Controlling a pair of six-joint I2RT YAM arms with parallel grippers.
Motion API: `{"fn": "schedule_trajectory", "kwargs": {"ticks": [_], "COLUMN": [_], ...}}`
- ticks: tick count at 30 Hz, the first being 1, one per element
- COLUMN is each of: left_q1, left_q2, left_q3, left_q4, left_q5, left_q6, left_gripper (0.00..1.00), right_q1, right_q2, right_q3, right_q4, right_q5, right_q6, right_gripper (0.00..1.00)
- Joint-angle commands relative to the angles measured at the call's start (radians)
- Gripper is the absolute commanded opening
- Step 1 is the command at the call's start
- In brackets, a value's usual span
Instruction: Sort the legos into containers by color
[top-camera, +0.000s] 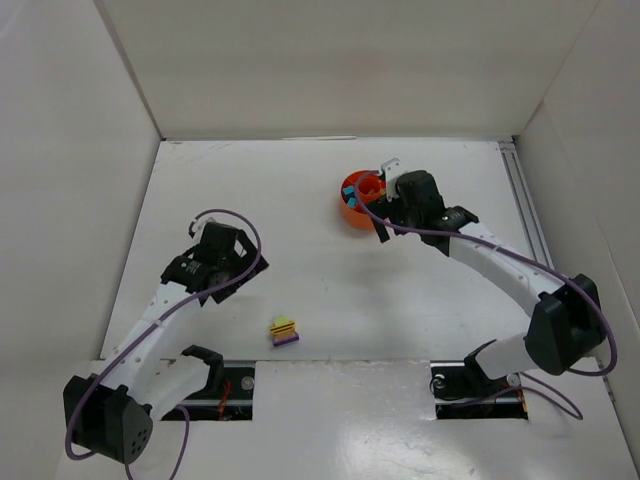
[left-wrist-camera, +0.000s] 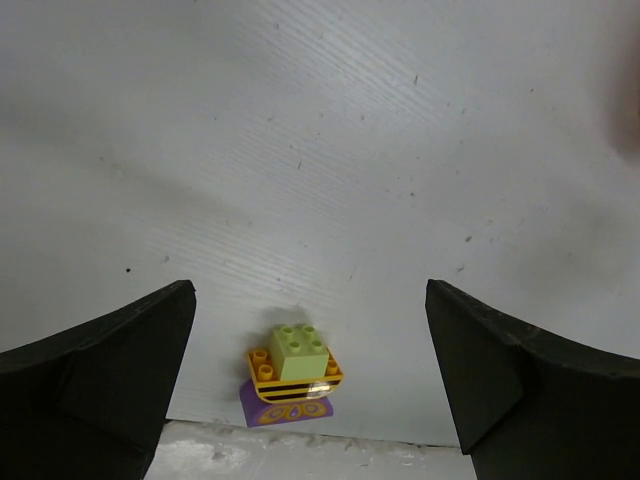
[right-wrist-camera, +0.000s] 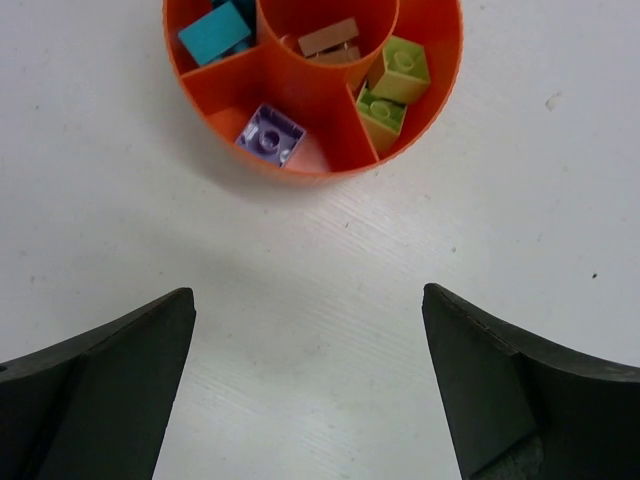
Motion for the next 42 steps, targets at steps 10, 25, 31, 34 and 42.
{"fn": "schedule_trajectory", "kwargs": {"ticks": [10, 25, 31, 34, 42], "left_q1": [-0.475, -0.799, -0.799, -0.799, -0.799], "left_q2": [0.008, 0.154, 0.237, 0.267, 0.333], "left_q3": [-0.088, -0.076, -0.030, -0.030, -0.051], "left_q4": [-0.011, -0.255, -0.225, -0.125, -0.048], "left_q5": [-0.015, -0.102, -0.193, -0.193, -0.199], "left_q6": [-0.262, -0.653, -0.662, -0.624, -0.596], "left_gripper": [1.00, 1.00, 1.00, 1.00, 0.98], "right_q1": [0.062, 0.071, 0.071, 0.071, 0.071], "right_q2": [-0.135, -0.189, -0.200, -0.210, -0.240], "right_q3": [-0.122, -0.171, -0.180, -0.189, -0.198], "right_q4": [0.023, -0.006, -0.006, -0.006, -0.026], "right_q5": [0.035, 0.044, 0.044, 0.044, 0.072], "right_q6": [0.055, 0.036, 0.055, 0.055, 0.064], "right_gripper": [1.00, 1.00, 1.00, 1.00, 1.00]}}
